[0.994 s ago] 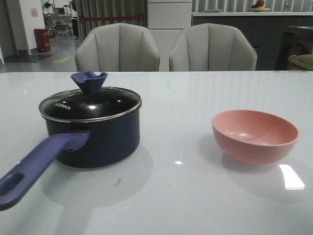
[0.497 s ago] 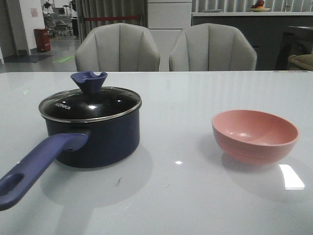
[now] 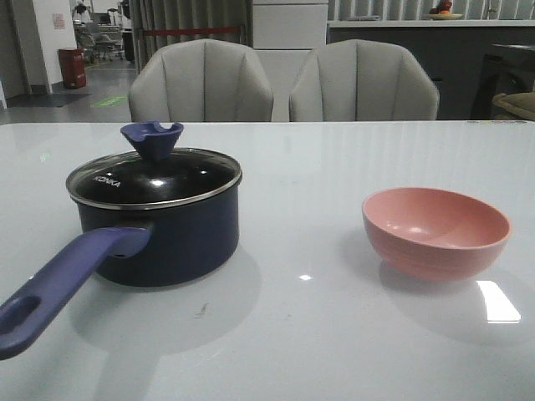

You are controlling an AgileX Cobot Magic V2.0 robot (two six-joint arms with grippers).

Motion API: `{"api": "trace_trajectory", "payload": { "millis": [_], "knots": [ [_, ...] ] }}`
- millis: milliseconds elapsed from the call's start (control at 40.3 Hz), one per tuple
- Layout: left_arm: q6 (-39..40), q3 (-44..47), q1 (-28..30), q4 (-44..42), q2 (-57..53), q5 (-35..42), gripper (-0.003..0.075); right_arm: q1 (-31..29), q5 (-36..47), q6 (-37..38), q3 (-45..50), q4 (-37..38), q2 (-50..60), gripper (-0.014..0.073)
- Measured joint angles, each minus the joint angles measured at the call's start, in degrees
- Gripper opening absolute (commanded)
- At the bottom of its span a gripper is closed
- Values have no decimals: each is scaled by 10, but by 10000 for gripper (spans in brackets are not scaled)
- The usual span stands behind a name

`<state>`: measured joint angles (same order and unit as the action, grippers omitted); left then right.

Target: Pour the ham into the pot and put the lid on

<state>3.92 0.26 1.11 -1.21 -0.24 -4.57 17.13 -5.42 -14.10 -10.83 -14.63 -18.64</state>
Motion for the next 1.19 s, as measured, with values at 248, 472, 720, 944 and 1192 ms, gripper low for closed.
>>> {"api": "trace_trajectory", "payload": {
  "millis": [248, 472, 720, 944, 1192],
  "knots": [
    [0, 0, 0, 0, 0, 0, 133, 0, 0, 0, 0, 0, 0, 161],
    [0, 0, 0, 0, 0, 0, 133, 0, 0, 0, 0, 0, 0, 161],
    [0, 0, 0, 0, 0, 0, 133, 0, 0, 0, 0, 0, 0, 161],
    [0, 0, 0, 0, 0, 0, 133, -9, 0, 13, 10, 55, 11, 161],
    [0, 0, 0, 0, 0, 0, 133, -90, -1, 95, 59, 124, 111, 161]
  ]
}}
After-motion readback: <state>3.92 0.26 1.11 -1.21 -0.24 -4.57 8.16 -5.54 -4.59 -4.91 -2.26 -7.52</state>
